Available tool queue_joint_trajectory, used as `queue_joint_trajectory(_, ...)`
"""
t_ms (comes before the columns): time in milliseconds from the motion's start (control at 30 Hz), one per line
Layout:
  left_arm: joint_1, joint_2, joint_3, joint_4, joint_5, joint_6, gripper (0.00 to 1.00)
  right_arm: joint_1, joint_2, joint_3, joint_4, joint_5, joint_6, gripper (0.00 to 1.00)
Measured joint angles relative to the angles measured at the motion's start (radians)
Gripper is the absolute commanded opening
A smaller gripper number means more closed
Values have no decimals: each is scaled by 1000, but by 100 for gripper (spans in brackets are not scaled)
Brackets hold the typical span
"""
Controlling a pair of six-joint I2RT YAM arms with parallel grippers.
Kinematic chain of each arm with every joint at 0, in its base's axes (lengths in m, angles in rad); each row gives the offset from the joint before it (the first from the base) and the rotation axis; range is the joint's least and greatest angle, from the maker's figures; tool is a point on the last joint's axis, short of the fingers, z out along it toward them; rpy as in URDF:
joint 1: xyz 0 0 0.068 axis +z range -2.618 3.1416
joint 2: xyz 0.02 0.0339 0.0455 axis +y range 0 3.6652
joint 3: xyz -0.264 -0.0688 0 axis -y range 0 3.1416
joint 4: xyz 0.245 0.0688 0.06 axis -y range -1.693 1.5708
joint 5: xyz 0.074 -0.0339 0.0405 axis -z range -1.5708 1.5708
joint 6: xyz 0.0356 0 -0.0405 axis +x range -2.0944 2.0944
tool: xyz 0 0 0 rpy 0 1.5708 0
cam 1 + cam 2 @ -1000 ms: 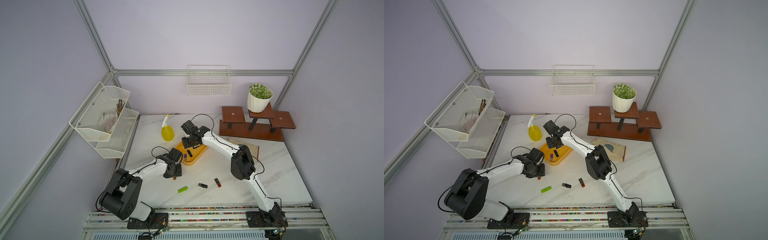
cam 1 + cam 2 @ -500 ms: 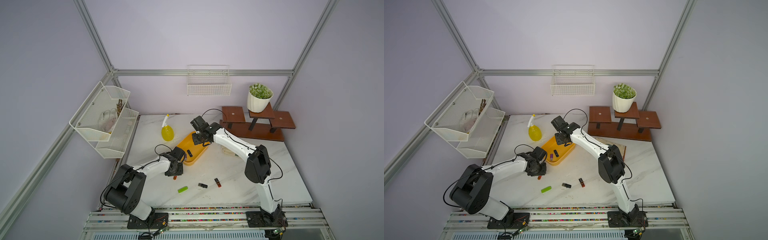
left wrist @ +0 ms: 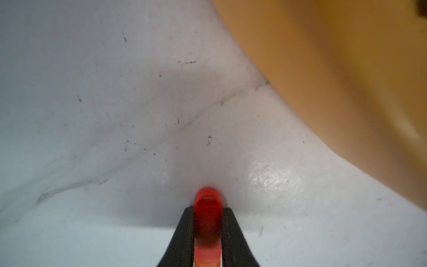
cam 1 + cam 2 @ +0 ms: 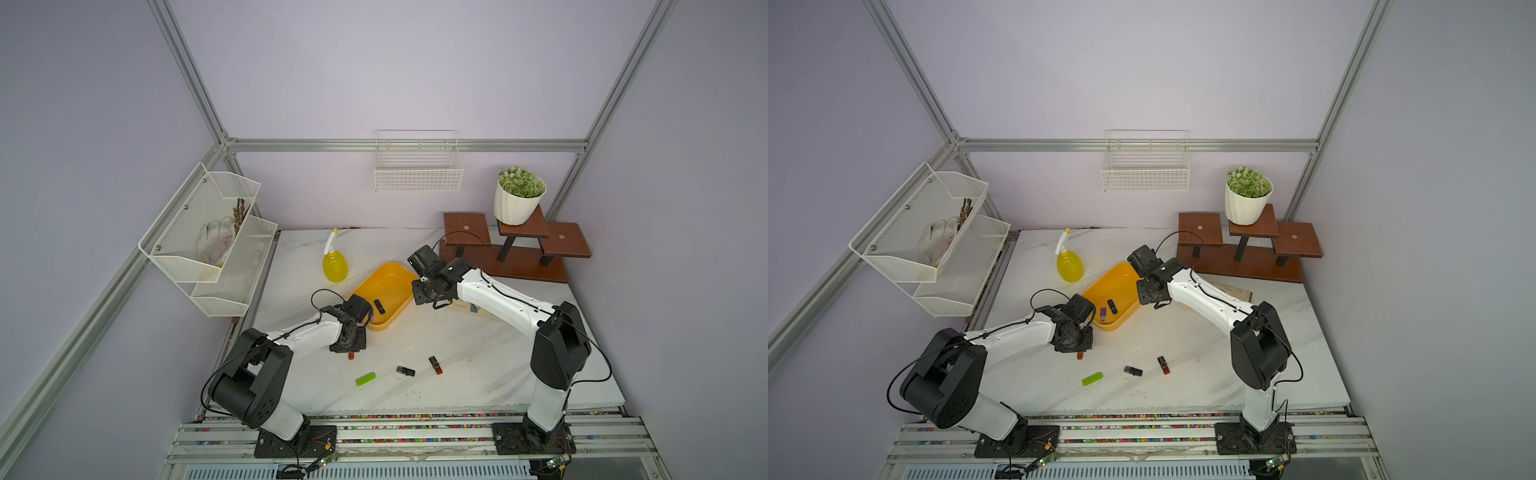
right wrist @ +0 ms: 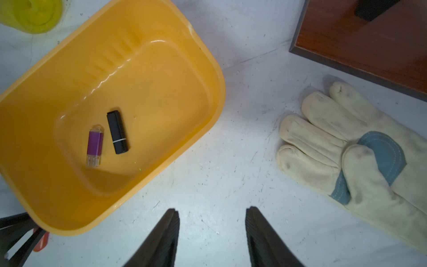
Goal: Put the usb flash drive into the storage box
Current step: Pick up the USB flash from the center of the board.
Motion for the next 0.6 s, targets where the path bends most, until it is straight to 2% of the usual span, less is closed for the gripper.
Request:
queue_joint_trajectory(167, -2, -2, 0, -2, -3, -1, 5, 46, -164, -210, 42, -27, 39, 55)
queue_joint_trajectory(267, -2, -3, 0, -7, -5, 0, 1, 90, -205, -319, 45, -51, 67, 55)
queue_joint_trajectory(600, -13, -4, 79, -188, -11, 2, 0, 165, -311, -510, 55, -93, 156, 54)
